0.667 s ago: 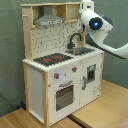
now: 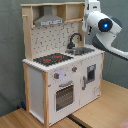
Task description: Play with the kitchen
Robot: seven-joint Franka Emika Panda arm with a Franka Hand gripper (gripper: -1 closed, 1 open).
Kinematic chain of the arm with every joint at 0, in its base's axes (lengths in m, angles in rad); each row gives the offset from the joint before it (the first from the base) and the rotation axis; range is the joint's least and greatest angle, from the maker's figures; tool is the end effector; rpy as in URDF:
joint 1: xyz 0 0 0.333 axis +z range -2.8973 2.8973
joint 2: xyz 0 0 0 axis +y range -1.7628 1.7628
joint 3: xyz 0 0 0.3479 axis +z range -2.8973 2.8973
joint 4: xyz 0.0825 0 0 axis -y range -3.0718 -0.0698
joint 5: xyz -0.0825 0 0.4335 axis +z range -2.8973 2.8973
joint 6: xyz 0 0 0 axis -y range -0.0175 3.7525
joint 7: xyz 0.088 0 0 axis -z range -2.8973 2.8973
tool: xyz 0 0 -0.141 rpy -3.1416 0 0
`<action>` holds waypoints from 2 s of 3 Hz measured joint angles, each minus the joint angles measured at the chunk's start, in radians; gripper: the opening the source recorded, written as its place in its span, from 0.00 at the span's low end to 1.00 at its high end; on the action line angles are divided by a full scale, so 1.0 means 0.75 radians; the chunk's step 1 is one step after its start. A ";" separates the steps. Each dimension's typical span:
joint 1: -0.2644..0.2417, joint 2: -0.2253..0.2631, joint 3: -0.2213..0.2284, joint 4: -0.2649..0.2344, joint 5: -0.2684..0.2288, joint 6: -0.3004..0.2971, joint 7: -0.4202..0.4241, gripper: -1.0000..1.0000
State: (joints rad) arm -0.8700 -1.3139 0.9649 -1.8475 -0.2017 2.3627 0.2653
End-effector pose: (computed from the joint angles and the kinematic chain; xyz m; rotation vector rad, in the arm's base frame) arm 0.3365 0.4466 0.7654 1.5682 0.2049 1.4792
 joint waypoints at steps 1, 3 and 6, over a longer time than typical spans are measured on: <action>0.072 -0.061 -0.038 -0.085 -0.013 -0.069 -0.030 1.00; 0.137 -0.177 -0.143 -0.335 -0.033 -0.090 -0.067 1.00; 0.175 -0.228 0.074 -0.521 -0.119 -0.102 -0.094 1.00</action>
State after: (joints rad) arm -0.7390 -1.4849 1.0204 -2.2383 -0.2909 2.2860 0.1945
